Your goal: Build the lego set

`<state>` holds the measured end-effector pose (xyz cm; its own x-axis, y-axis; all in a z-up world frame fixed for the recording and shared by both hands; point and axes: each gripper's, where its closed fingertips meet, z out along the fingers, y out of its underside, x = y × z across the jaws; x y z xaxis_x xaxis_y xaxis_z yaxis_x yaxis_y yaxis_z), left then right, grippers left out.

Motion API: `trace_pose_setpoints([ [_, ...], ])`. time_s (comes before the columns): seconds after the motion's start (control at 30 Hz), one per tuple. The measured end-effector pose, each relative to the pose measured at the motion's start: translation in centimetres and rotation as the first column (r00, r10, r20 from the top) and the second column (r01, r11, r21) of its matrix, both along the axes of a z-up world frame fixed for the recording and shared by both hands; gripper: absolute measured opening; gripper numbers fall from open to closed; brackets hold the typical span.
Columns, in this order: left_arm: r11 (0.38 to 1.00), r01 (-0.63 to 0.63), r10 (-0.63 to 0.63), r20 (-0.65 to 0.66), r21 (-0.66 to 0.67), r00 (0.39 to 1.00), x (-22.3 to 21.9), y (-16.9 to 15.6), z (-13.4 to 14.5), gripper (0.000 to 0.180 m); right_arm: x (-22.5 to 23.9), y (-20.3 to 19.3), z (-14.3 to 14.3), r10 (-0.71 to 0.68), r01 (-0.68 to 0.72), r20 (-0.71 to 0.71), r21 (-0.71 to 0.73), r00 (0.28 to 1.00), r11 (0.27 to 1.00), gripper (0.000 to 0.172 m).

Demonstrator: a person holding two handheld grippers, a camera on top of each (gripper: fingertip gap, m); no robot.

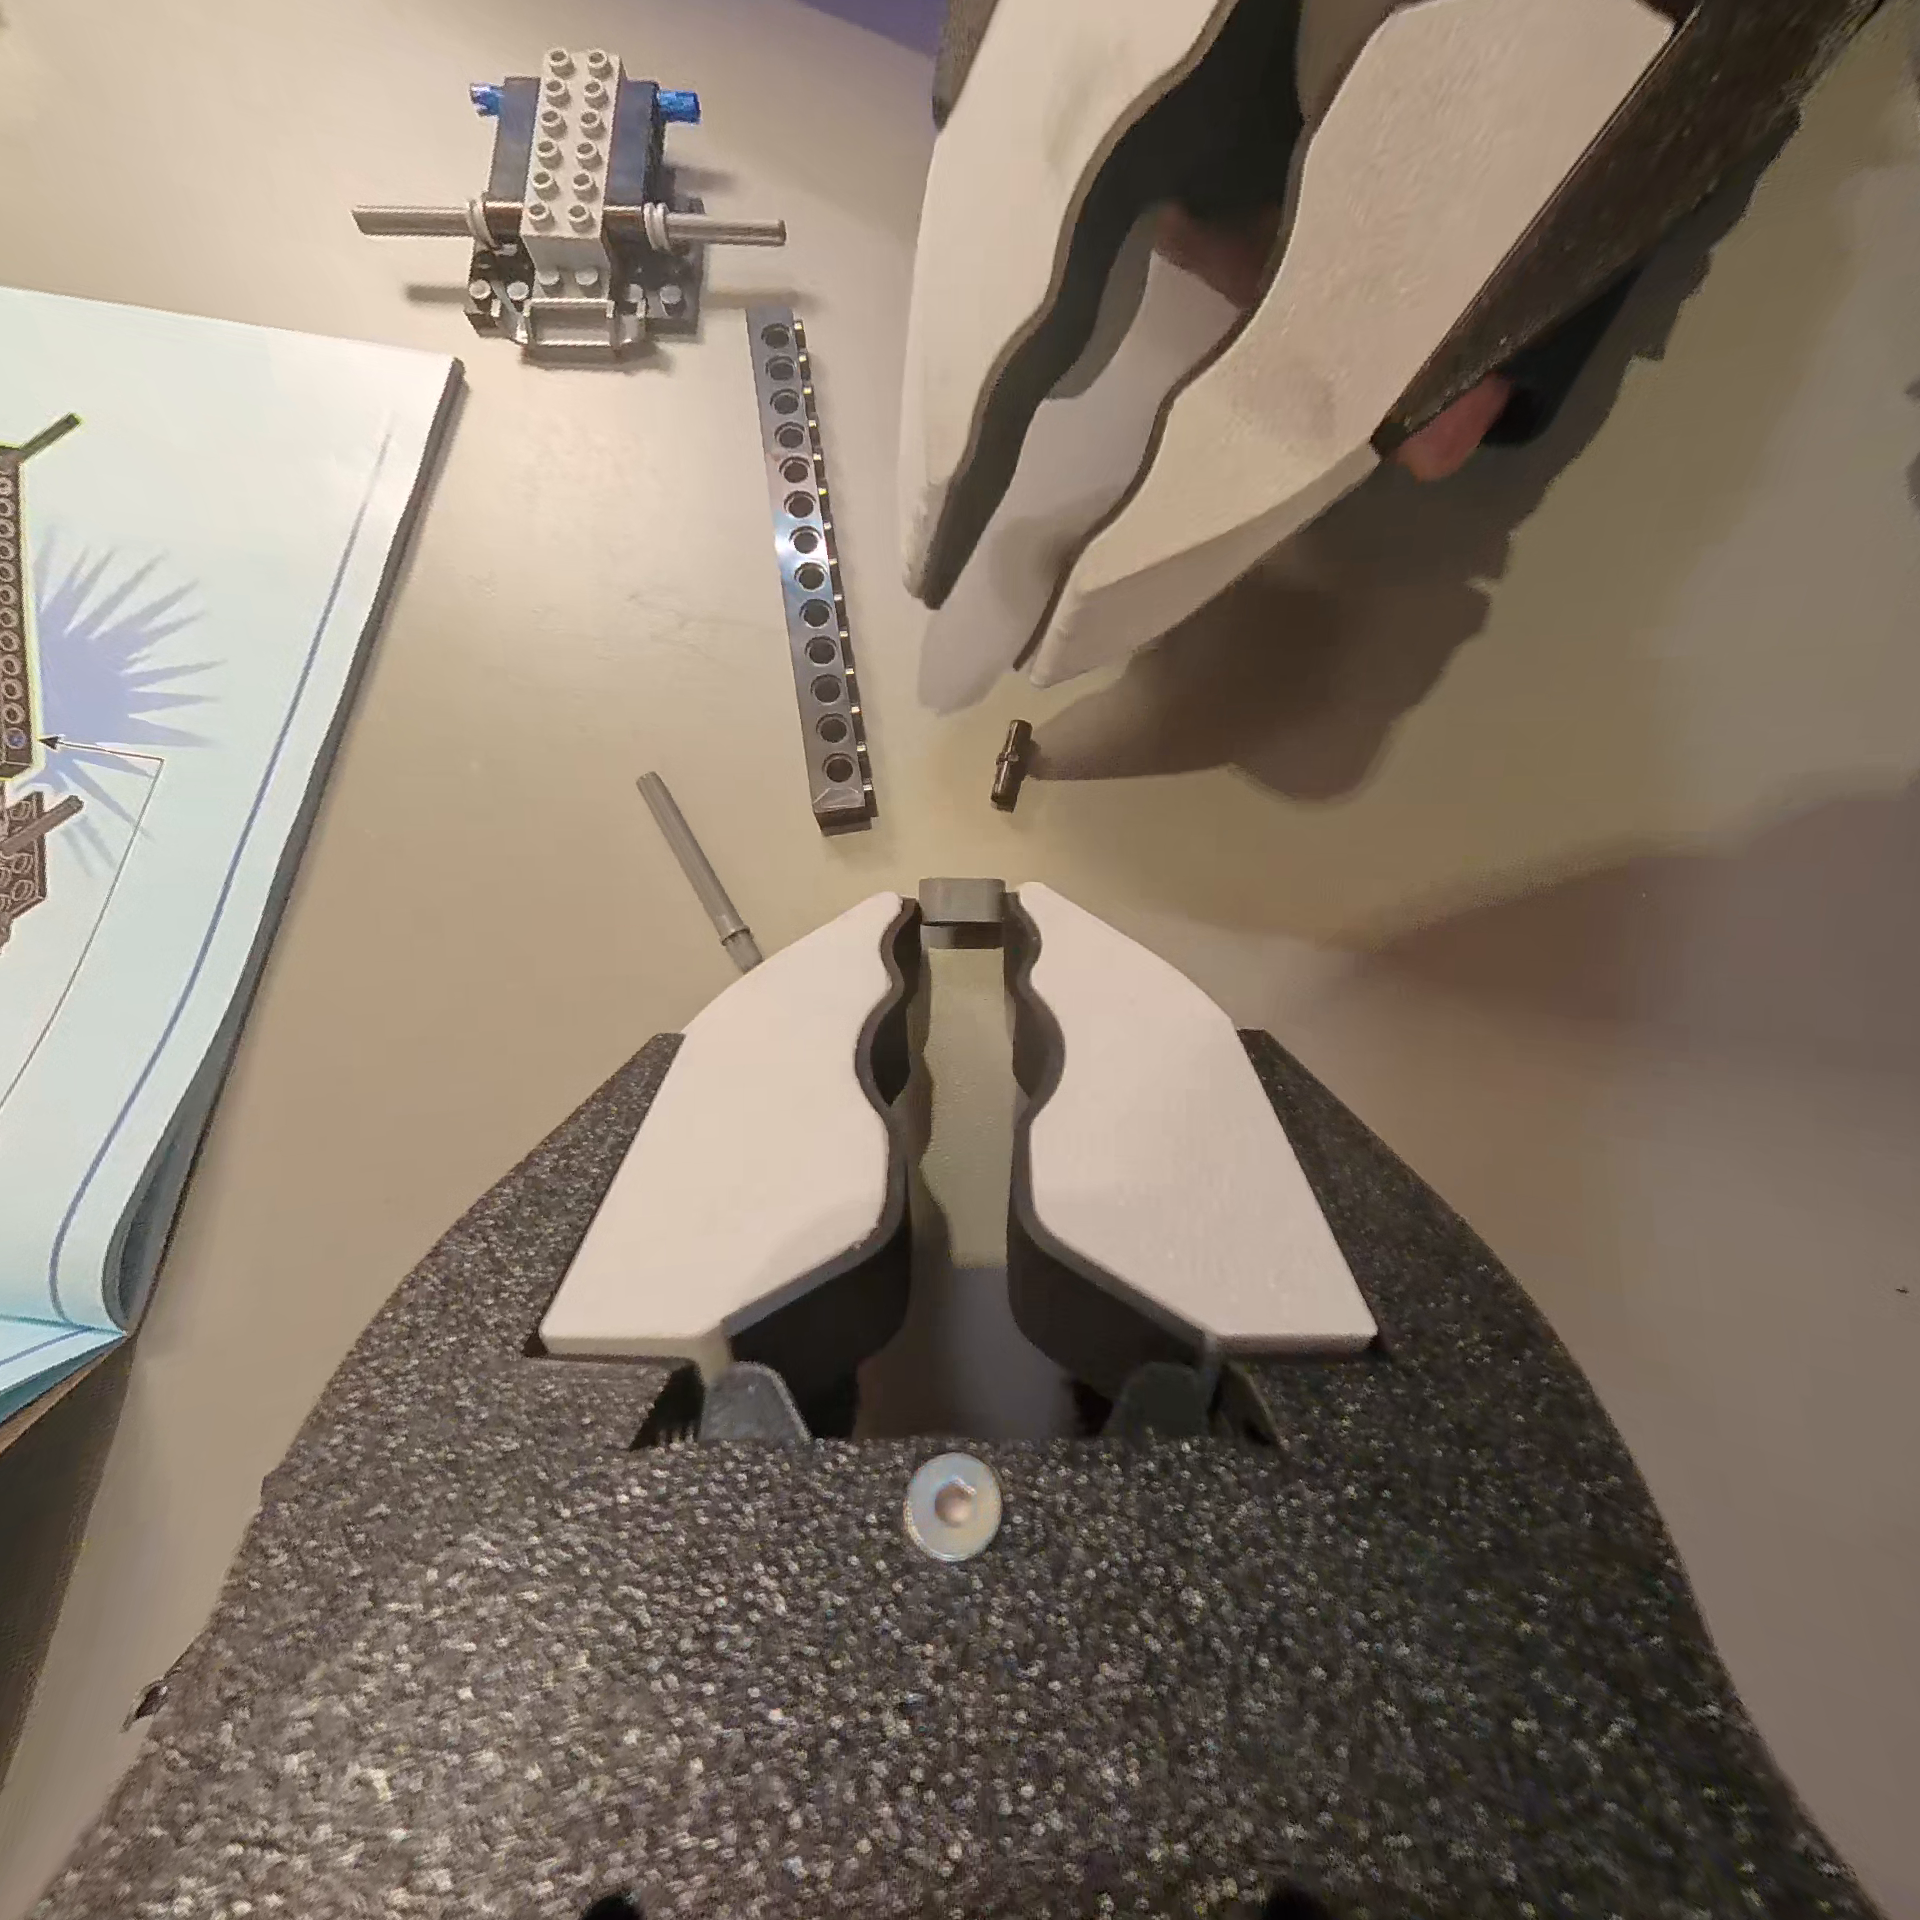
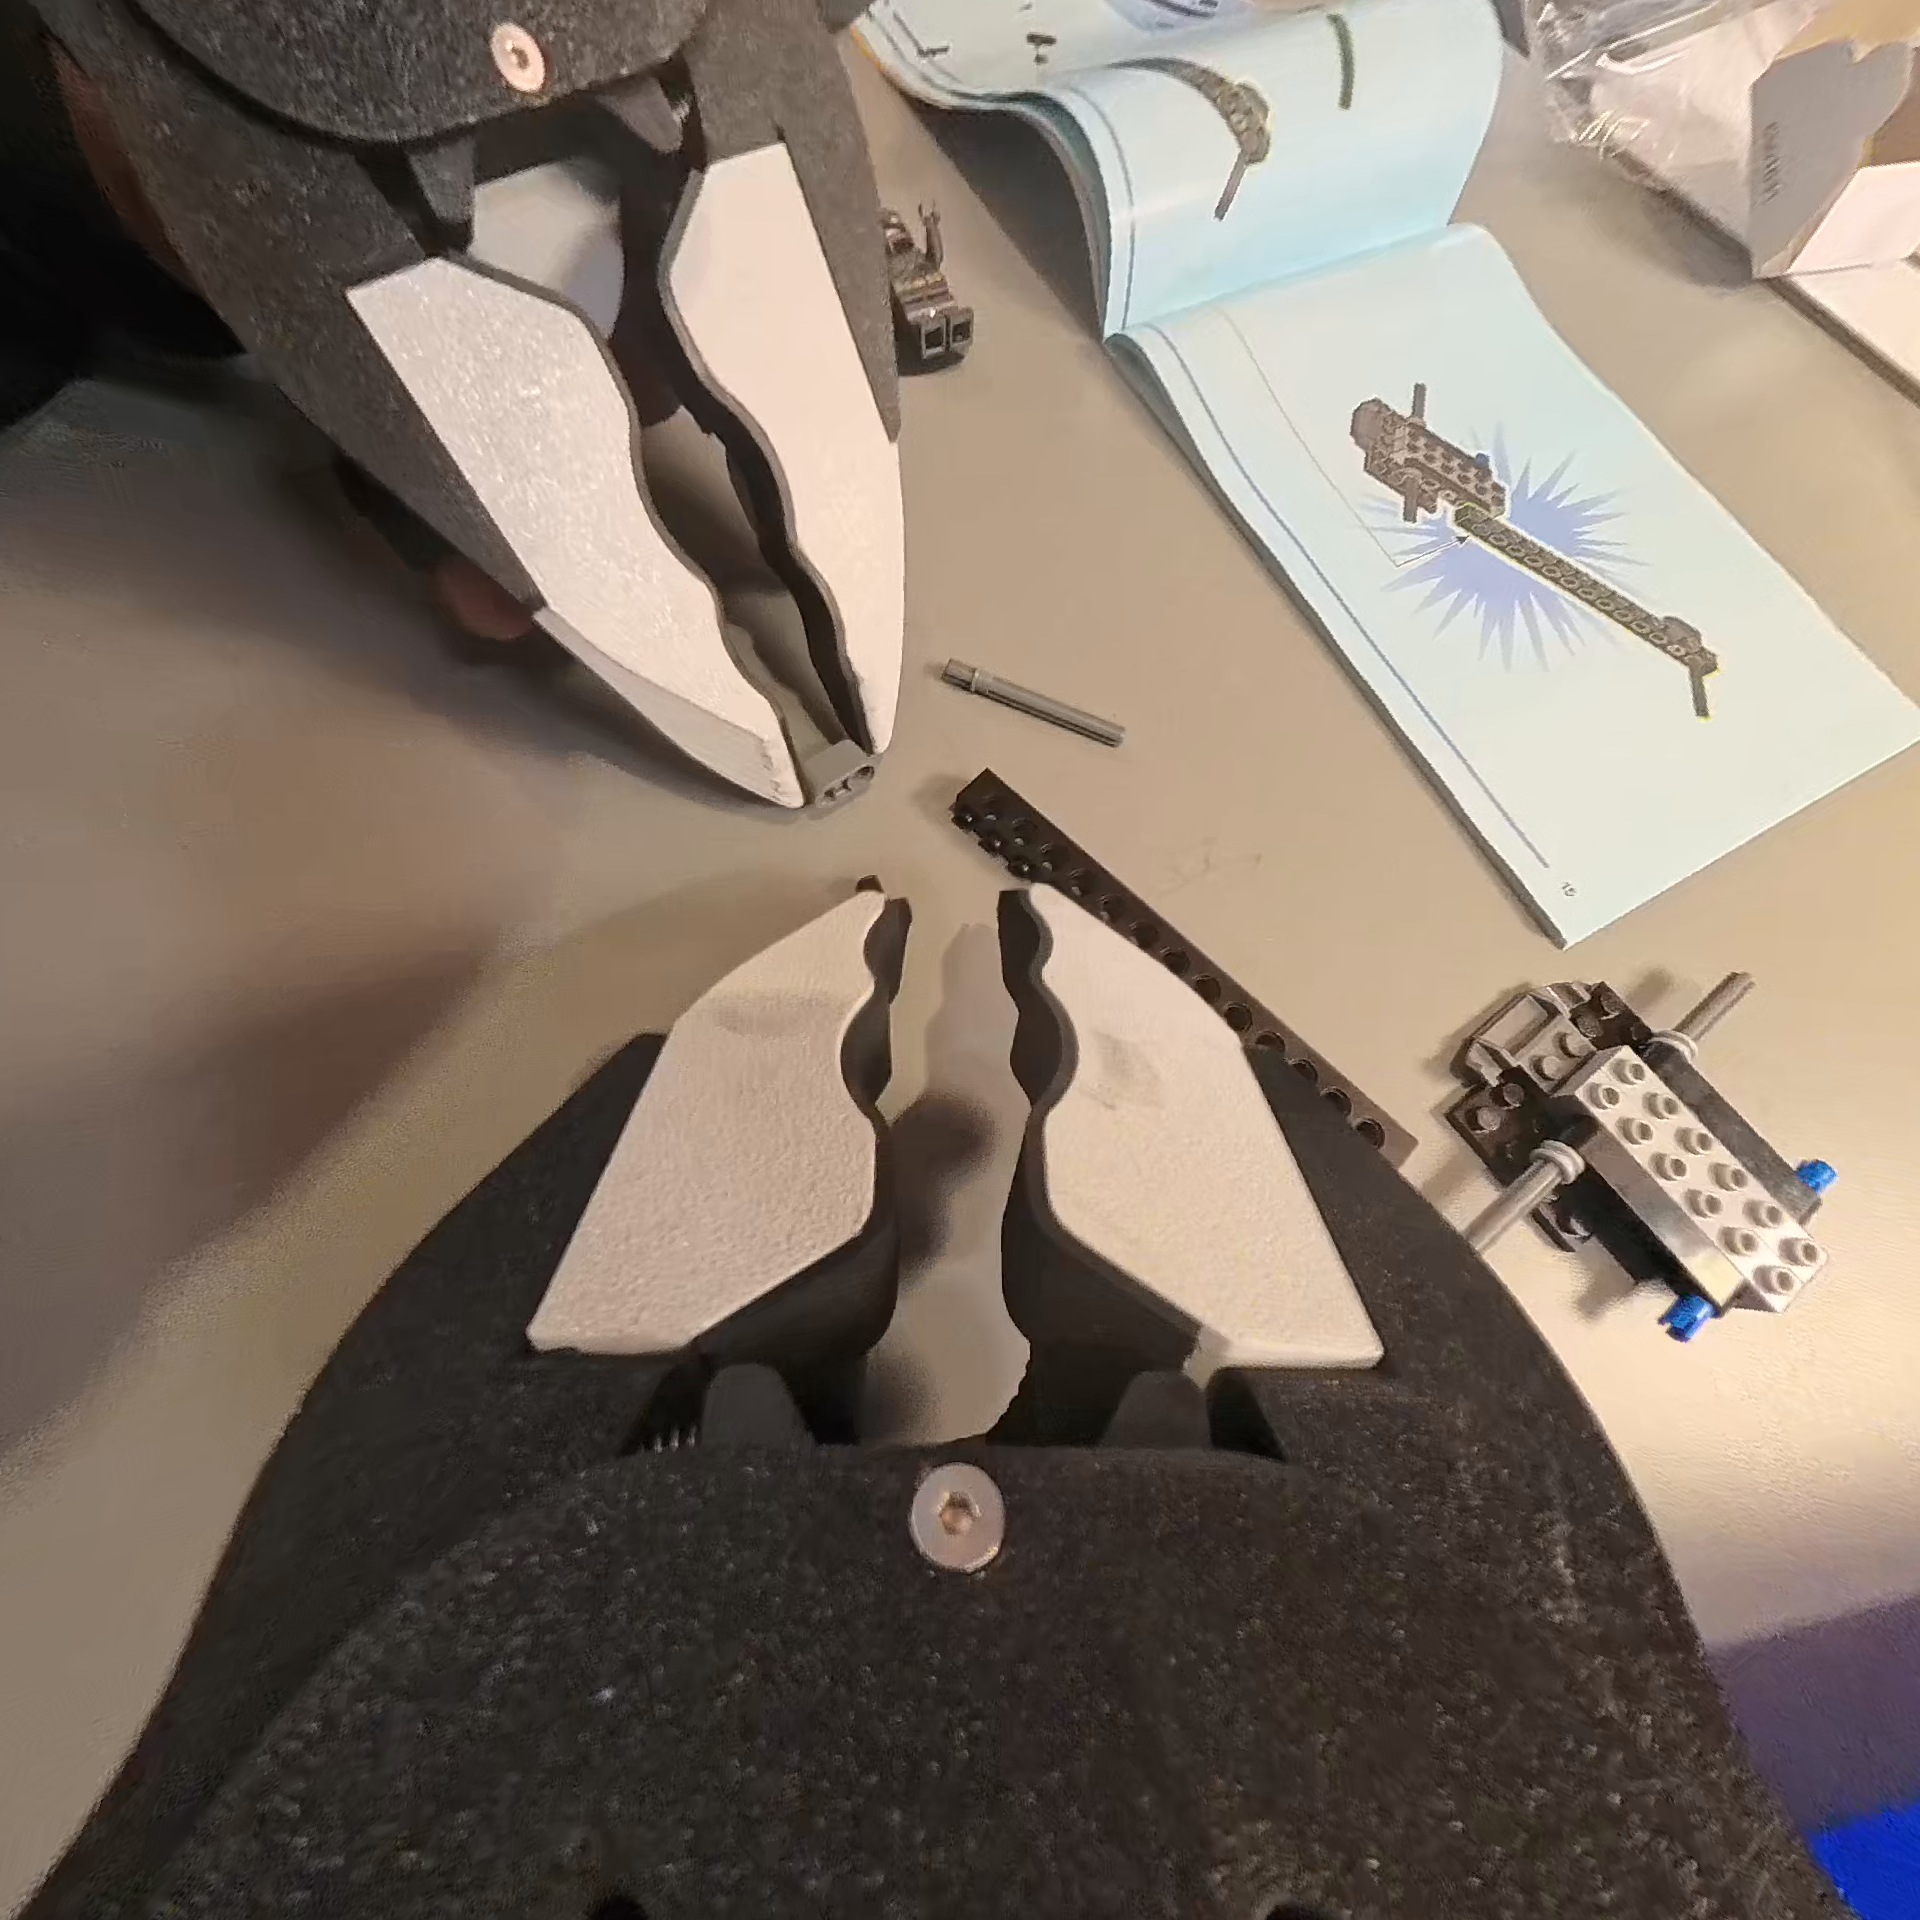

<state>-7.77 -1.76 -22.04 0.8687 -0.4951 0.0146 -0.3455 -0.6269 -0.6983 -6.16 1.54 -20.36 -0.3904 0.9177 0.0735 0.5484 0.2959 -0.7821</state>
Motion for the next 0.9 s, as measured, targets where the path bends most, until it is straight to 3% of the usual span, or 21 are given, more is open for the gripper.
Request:
trace_pose_setpoints([
  [0.3,1.000,0.005,-0.005,0.008,-0.012,1.000,0.1,-0.1,-0.2,0.015,0.2,-0.6,-1.3,0.046,-0.048,0.091,0.017,0.995,0.999,0.018],
  [0.6,1.000,0.000,0.001,0.050,-0.025,0.999,0.0,-0.1,-0.1,0.015,0.4,-1.0,-1.4,0.087,-0.081,0.129,-0.051,0.988,0.995,0.018],
  [0.9,0.999,0.005,-0.003,0.045,-0.037,0.999,0.0,-0.2,-0.3,0.015,0.5,-1.1,-1.7,0.093,-0.091,0.141,-0.023,0.986,0.996,0.018],
])
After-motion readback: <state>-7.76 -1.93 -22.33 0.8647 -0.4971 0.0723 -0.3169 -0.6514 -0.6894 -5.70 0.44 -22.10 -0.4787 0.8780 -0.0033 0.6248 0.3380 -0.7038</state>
